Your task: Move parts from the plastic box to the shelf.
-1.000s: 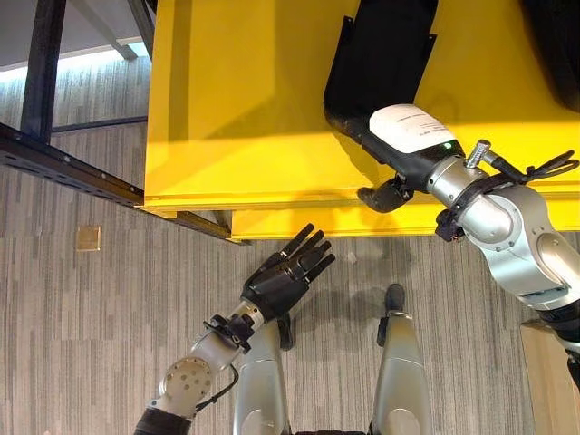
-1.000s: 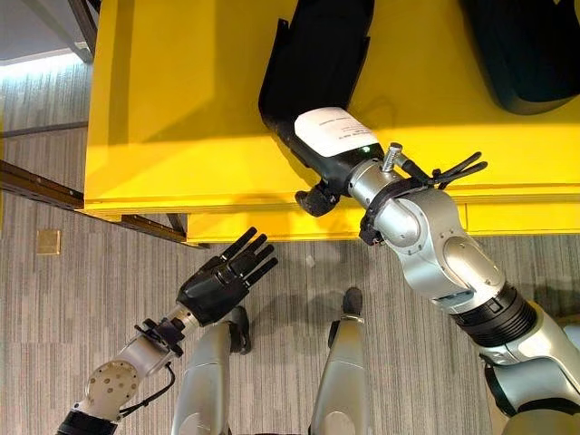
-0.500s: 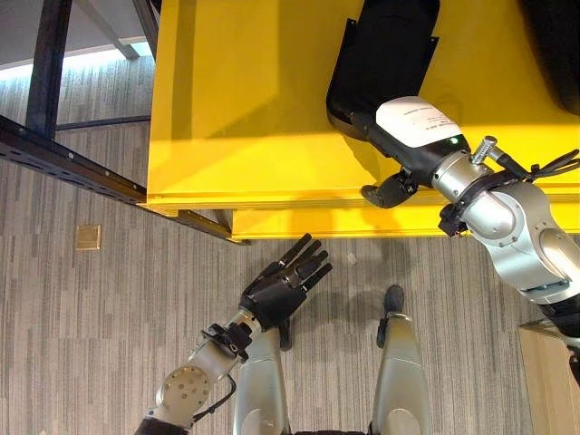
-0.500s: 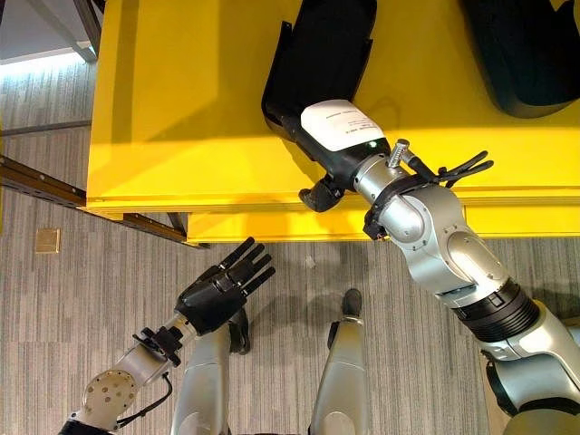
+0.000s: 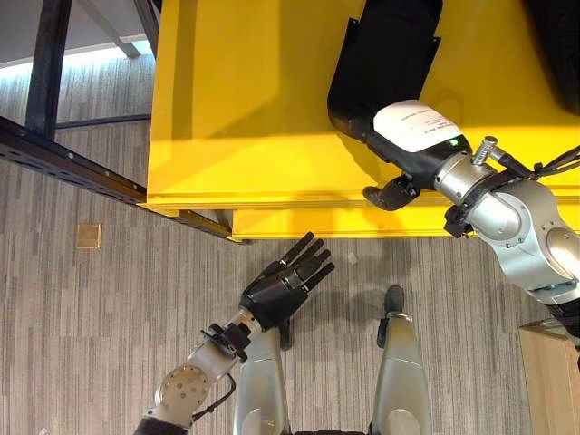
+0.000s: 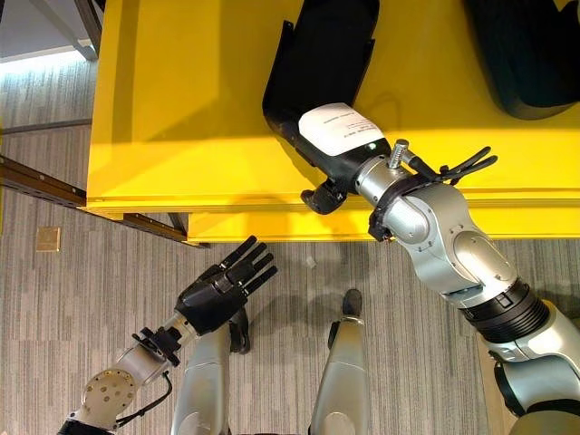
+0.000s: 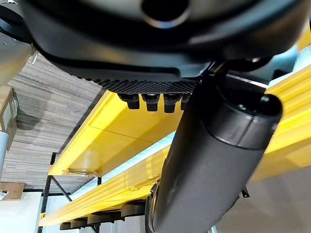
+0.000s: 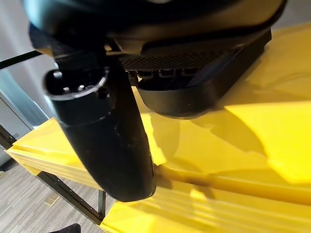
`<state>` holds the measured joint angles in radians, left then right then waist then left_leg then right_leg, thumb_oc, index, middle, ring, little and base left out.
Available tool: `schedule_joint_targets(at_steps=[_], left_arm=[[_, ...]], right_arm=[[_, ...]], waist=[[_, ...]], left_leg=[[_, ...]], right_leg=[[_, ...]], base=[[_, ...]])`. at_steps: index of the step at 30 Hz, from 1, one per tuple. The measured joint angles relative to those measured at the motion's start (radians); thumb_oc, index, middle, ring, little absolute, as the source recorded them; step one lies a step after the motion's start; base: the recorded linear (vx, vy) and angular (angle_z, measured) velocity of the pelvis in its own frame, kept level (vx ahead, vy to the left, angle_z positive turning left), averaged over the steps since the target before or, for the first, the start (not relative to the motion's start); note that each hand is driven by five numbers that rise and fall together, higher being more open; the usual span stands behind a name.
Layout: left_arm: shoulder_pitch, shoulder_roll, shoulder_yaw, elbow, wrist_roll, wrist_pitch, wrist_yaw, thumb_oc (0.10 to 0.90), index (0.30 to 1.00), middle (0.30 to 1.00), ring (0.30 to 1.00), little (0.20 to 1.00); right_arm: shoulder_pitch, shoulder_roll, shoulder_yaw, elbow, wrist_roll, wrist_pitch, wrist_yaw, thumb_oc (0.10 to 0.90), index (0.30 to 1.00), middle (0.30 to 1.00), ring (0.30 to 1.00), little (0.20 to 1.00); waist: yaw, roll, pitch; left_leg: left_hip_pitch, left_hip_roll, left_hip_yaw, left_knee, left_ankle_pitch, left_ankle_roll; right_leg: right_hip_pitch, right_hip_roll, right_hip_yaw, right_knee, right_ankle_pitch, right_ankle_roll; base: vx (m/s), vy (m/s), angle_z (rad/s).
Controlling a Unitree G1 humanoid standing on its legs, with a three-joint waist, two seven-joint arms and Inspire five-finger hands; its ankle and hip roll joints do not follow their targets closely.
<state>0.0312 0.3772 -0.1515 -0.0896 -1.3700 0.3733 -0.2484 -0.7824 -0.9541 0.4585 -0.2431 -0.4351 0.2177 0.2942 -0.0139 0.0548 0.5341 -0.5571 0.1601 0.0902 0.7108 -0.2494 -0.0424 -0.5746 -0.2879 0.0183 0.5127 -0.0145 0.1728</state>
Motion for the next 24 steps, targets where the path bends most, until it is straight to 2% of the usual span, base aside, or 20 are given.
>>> schedule_joint_targets(at_steps=[4,6,10,13,16,18,24], left_arm=[[0.003,0.0,0.0,0.0,0.0,0.0,0.0,0.9,1.0,1.0,1.0,1.0],[-0.004,0.0,-0.001,0.0,0.0,0.0,-0.001,0.9,1.0,1.0,1.0,1.0],[-0.008,0.0,-0.005,-0.001,0.0,-0.001,-0.001,0.9,1.0,1.0,1.0,1.0],[-0.016,0.0,-0.012,-0.001,0.0,-0.004,0.002,0.9,1.0,1.0,1.0,1.0],[-0.018,0.0,-0.014,0.0,0.0,-0.009,0.003,0.9,1.0,1.0,1.0,1.0],[-0.017,0.0,-0.017,0.0,0.0,-0.011,0.003,0.9,1.0,1.0,1.0,1.0],[-0.017,0.0,-0.037,0.003,0.0,-0.021,0.001,0.9,1.0,1.0,1.0,1.0]], right_arm=[[0.003,0.0,-0.001,0.005,0.099,0.036,-0.057,0.9,1.0,1.0,1.0,1.0],[0.021,0.005,-0.03,0.025,0.26,0.067,-0.16,0.9,1.0,1.0,1.0,1.0],[0.028,0.084,-0.085,0.054,0.493,0.111,-0.252,0.9,1.0,1.0,1.0,1.0],[0.043,0.153,-0.132,0.054,0.646,0.119,-0.292,0.9,1.0,1.0,1.0,1.0],[0.041,0.218,-0.132,0.053,0.772,0.122,-0.319,0.9,1.0,1.0,1.0,1.0],[0.041,0.226,-0.122,0.053,0.807,0.125,-0.317,0.9,1.0,1.0,1.0,1.0],[0.036,0.274,-0.121,0.079,0.806,0.141,-0.349,0.9,1.0,1.0,1.0,1.0]], waist=[[-0.001,0.0,0.0],[-0.001,0.0,0.0],[-0.009,0.001,0.0],[-0.013,0.002,0.0],[-0.009,0.004,0.0],[-0.007,0.009,-0.001],[-0.005,0.012,-0.001]], left_leg=[[0.0,0.0,0.0,0.0,0.0,0.0],[0.0,0.0,0.001,-0.001,0.0,0.0],[0.002,0.0,0.002,-0.004,0.001,-0.001],[0.009,0.0,0.004,-0.006,0.003,-0.006],[0.021,-0.001,0.005,-0.017,0.009,-0.014],[0.024,-0.002,0.005,-0.019,0.011,-0.016],[0.041,-0.004,0.007,-0.033,0.02,-0.019]], right_leg=[[0.002,0.0,0.0,-0.005,0.002,-0.002],[0.003,0.0,0.0,-0.006,0.002,-0.002],[0.002,0.0,0.0,-0.006,0.003,-0.001],[0.001,0.0,0.003,0.003,0.0,0.0],[0.003,-0.001,0.004,0.012,-0.006,0.0],[0.003,-0.001,0.004,0.015,-0.009,-0.004],[0.01,-0.004,0.005,0.02,-0.012,-0.009]], base=[[0.0,0.0,0.0],[0.0,0.0,0.0],[0.0,0.0,0.0],[0.0,0.0,0.0],[0.0,0.0,0.0],[0.0,0.0,0.0],[0.0,0.0,0.0]])
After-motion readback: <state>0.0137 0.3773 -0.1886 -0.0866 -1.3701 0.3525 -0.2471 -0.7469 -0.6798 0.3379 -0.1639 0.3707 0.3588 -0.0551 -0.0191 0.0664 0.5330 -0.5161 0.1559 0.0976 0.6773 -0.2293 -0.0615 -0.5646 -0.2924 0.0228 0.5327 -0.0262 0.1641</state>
